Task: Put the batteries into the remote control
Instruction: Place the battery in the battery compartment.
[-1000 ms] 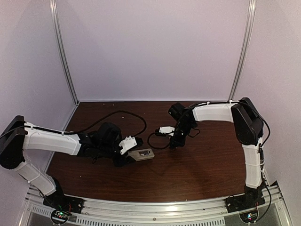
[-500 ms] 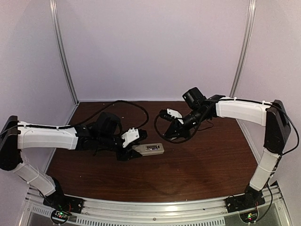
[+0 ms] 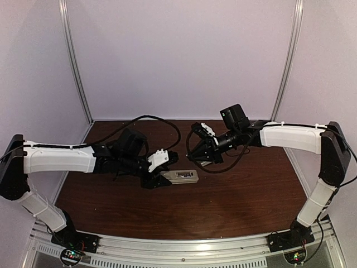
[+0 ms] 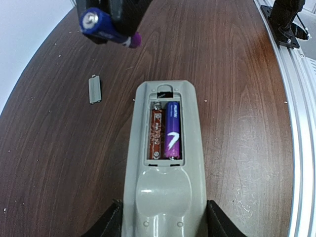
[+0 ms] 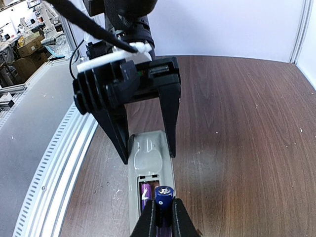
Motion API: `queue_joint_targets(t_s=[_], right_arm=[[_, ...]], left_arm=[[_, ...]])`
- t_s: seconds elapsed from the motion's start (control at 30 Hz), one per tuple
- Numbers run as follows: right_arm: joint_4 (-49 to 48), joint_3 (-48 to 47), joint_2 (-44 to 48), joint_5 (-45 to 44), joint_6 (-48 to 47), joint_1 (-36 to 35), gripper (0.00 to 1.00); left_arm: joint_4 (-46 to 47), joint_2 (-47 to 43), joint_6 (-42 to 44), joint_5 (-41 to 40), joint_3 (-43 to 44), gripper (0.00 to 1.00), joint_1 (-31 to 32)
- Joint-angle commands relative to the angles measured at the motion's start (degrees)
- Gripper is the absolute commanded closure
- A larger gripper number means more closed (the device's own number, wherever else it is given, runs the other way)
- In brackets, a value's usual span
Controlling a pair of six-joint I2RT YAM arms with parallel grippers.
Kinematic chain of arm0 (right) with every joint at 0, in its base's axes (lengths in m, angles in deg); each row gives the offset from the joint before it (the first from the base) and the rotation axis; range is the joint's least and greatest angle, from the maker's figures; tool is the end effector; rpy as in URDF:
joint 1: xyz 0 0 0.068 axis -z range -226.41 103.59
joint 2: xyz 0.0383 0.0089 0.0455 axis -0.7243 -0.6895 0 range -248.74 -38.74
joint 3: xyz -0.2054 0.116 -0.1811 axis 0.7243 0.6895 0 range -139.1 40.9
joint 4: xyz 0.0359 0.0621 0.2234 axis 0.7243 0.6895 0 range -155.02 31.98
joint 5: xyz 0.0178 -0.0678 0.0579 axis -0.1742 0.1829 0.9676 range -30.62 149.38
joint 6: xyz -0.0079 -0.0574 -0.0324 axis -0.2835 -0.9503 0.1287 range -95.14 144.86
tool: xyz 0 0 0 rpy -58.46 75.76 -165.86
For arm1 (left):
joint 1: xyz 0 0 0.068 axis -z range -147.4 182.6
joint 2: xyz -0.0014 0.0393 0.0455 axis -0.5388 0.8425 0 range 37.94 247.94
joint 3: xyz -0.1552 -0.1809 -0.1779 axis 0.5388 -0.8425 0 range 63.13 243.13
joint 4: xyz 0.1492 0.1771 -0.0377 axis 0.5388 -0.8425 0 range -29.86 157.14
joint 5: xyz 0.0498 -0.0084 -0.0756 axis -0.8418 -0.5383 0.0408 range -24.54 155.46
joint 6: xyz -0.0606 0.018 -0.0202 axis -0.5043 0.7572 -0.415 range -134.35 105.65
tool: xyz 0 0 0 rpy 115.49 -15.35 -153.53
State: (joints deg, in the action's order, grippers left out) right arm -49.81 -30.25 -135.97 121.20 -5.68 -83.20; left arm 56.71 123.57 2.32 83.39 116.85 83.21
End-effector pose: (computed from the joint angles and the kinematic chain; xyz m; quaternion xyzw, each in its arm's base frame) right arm 0.2534 0.2475 0.2943 -0.6096 0.5330 0.4866 0.3279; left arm 0.1809 -0.2459 0.2551 0.5530 0.7174 -0.2528 0.3400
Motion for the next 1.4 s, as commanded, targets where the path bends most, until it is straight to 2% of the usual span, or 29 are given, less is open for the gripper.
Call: queue_joint_targets(t_s=[0.0, 0.27, 0.7, 1.23, 1.37], right_arm=[[-5.99, 0.59, 0.33, 3.36, 2.91, -1.43, 1.00], [-5.32, 0.29, -2.25, 3.51, 1.54, -3.12, 1.00], [3.68, -1.09, -5.13, -0.26, -6.07, -3.78, 1.00], [7.88, -3.31, -7.36, -3.18, -11.21, -4.78, 1.00], [8.33, -3.48, -6.93, -3.60, -11.26, -4.78, 0.86]], left_arm=[[0.30, 0.27, 0.82, 1.31, 2.04, 1.00, -0.35], [0.46, 0.33, 0.87, 2.27, 3.36, 1.00, -0.34], [0.54, -0.35, 0.95, 2.01, 3.64, 1.00, -0.34], [0.51, -0.54, 1.18, 2.32, 3.85, 1.00, -0.34], [0.51, -0.28, 1.22, 2.32, 3.94, 1.00, -0.34]])
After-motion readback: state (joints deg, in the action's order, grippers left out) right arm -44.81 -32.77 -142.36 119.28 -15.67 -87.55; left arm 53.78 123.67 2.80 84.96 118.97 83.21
